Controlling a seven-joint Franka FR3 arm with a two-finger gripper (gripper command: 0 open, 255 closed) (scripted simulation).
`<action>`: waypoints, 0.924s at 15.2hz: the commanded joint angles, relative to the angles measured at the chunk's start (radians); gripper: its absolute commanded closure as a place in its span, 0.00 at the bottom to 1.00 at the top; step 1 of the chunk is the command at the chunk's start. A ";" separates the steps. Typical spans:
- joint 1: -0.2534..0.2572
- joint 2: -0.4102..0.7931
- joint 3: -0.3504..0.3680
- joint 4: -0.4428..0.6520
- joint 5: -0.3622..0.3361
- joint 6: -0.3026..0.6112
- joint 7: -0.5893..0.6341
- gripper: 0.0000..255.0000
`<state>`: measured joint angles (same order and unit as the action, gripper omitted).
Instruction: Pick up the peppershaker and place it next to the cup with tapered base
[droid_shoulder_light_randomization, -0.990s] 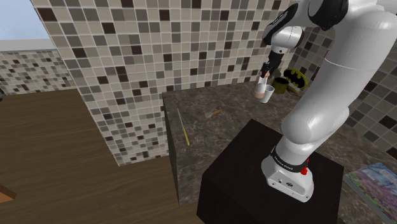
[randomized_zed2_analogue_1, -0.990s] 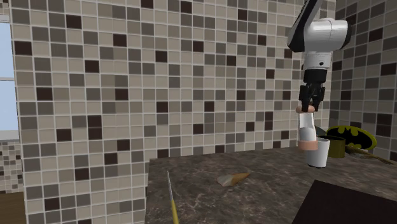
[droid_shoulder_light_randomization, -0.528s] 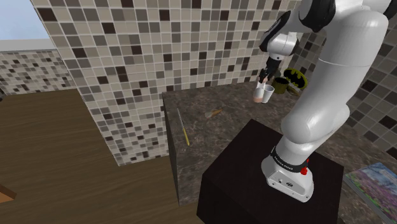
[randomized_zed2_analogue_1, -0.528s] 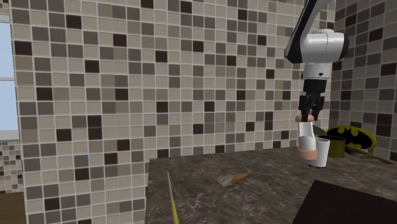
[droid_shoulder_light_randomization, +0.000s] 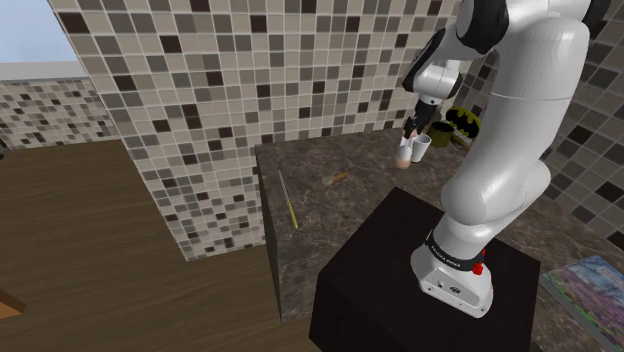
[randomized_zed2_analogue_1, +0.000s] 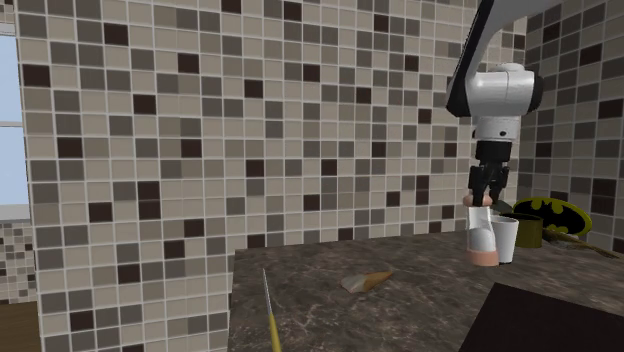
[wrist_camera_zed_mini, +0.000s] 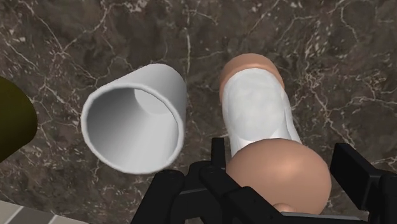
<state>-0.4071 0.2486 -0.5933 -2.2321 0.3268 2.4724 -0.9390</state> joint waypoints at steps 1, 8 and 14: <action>-0.009 0.024 0.012 -0.003 0.027 0.022 -0.020 1.00; -0.012 0.031 0.016 -0.004 0.035 0.029 -0.026 1.00; -0.012 0.031 0.016 -0.004 0.035 0.029 -0.026 0.00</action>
<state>-0.4193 0.2800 -0.5769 -2.2360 0.3621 2.5010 -0.9651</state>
